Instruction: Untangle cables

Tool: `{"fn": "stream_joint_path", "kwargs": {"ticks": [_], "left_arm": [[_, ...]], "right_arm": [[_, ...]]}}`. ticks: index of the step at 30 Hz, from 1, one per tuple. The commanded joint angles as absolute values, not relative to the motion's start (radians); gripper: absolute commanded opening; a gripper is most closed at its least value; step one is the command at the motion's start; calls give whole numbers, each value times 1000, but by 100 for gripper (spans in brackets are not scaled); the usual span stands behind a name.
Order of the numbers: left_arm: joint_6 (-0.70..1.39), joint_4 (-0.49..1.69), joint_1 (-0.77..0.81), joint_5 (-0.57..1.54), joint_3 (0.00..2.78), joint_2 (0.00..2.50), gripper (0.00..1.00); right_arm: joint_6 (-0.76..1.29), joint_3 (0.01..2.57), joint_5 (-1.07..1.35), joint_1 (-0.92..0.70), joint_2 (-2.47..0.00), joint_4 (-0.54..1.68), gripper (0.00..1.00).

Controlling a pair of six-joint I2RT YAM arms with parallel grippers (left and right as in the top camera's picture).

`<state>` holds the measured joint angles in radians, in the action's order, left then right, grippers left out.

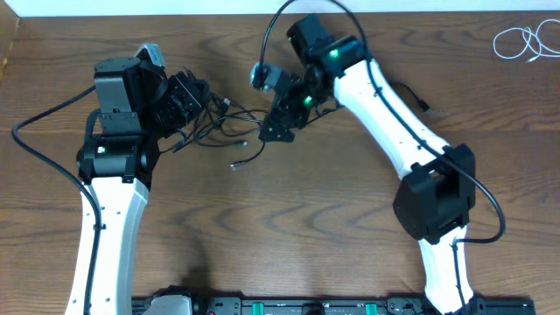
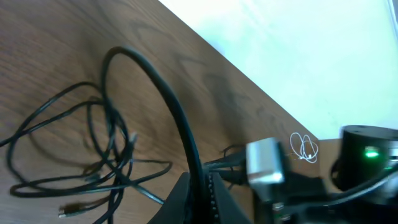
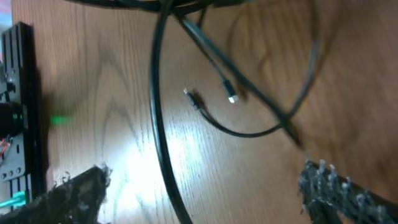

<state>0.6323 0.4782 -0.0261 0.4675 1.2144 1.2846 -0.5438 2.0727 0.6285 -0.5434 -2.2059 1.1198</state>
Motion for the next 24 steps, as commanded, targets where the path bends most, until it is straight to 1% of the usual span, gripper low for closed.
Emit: {"fn": "stream_joint_path", "kwargs": {"ticks": [1,2,3,4,5,7,9,10,15,24], "left_arm": [[637,478,-31,487,1243,1285,7],[637,478,-31,487,1243,1285,7],[635,478,-31,487,1243,1285,8],[627,478,-31,487,1243,1285,7],[620,479,-31,486,1243,1285,7],[601,486,-31,483,1243,1287,7],[588,504,-31,457,1243,1288,7],[585,515,-31,439,1243,1288,7],[568,572,-31,364,1241,1301,7],[468,657,-31,361,1241,1375,7]], "right_arm": [[-545,2049,634,-551,-2206,1094,87],[-530,2049,628,-551,-2206,1087,78],[-517,2049,623,-551,-2206,1079,67],[-499,2049,619,-550,-2206,1070,51],[-479,2049,612,-548,-2206,1061,38],[-446,2052,612,-541,-2205,1048,21],[-418,2062,612,-530,-2204,1047,6],[-411,2065,612,-527,-2203,1047,1],[-350,2066,612,-508,-2184,1045,1],[-185,2067,601,-463,-2110,1000,1]]}}
